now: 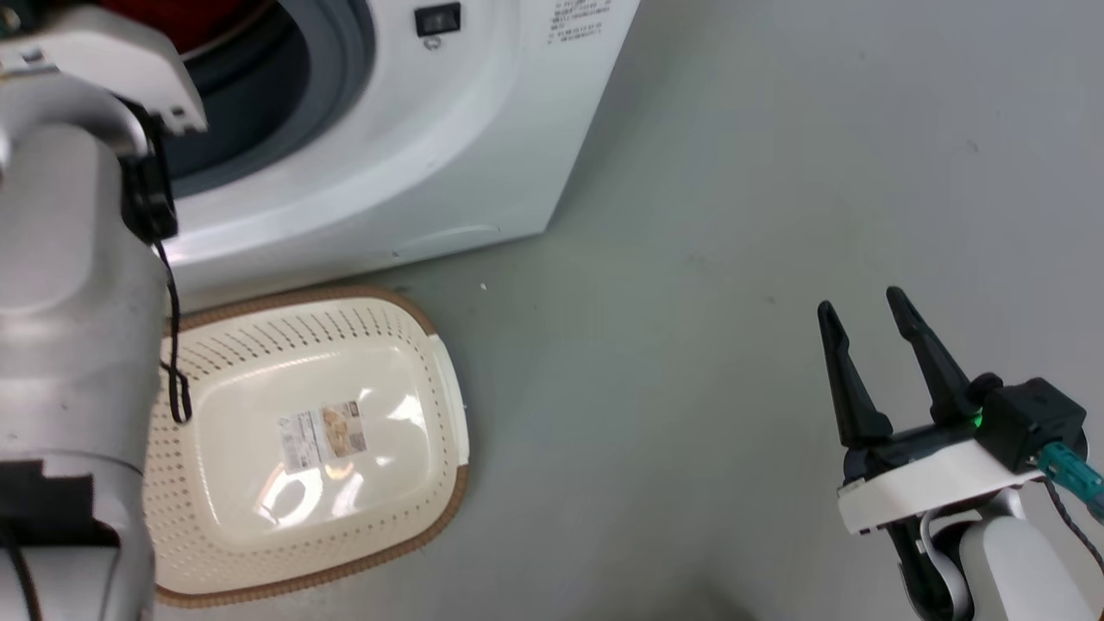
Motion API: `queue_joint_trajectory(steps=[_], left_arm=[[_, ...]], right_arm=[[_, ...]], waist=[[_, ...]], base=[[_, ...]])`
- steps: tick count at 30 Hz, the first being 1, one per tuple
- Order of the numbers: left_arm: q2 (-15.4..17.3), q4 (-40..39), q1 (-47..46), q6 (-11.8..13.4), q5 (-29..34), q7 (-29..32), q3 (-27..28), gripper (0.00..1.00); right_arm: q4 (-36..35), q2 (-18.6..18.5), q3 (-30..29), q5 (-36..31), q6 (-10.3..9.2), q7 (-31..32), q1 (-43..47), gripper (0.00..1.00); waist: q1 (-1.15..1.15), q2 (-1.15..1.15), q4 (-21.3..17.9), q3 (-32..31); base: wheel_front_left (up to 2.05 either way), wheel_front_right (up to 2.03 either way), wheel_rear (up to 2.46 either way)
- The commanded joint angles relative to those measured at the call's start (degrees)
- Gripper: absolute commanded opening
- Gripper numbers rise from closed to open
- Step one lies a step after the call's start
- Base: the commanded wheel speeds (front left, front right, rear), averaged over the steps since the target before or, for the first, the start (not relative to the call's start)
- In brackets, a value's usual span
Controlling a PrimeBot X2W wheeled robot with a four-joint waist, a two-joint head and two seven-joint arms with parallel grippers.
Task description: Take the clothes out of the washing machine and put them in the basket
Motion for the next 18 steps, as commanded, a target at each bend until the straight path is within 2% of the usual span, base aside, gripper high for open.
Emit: queue_joint_trajectory(steps=[1, 18], left_arm=[[-1.54, 0.0, 3.76, -1.11, -0.69, -1.0, 0.51, 0.0], [-8.65, -18.68, 26.03, -4.58, 2.32, -1.13, 6.8, 0.0]], right_arm=[[-0.95, 0.86, -1.39, -1.37, -0.04, 1.24, 2.22, 1.0], [-6.14, 4.41, -6.95, -6.69, -0.04, 7.23, 11.01, 1.0]], waist=[[0.0, 0.0, 2.45, -5.6], [0.0, 0.0, 8.28, -19.14]], base=[[0.0, 0.0, 0.0], [0.0, 0.0, 0.0]])
